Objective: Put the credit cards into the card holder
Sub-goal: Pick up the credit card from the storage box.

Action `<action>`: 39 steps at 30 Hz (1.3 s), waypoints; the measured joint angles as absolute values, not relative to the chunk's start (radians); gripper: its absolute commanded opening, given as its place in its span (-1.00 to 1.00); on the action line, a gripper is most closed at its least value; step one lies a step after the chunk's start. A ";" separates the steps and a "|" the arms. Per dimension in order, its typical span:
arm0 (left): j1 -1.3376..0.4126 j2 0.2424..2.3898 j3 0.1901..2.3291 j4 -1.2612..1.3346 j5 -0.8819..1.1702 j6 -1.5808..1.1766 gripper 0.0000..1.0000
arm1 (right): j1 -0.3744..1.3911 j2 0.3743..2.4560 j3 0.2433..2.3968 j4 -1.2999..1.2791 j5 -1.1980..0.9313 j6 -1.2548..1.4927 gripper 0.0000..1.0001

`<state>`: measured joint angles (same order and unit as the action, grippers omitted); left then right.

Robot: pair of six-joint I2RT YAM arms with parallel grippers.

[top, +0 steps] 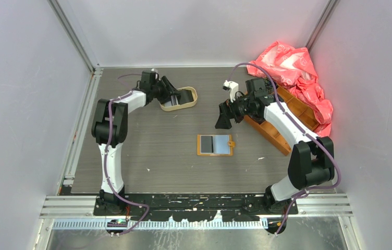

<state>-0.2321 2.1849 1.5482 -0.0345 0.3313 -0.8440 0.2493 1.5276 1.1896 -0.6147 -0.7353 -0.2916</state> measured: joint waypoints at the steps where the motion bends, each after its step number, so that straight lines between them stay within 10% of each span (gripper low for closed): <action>1: -0.231 2.185 1.536 -0.015 0.341 -0.859 0.06 | 0.249 1.528 1.190 -0.615 -0.735 -0.293 0.89; 39: -0.234 2.165 1.531 -0.082 0.366 -0.801 0.14 | 0.249 1.534 1.192 -0.626 -0.741 -0.312 0.89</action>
<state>-0.2337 2.1654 1.5307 -0.0818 0.3664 -0.8013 0.2493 1.5341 1.1923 -0.6262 -0.7406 -0.3122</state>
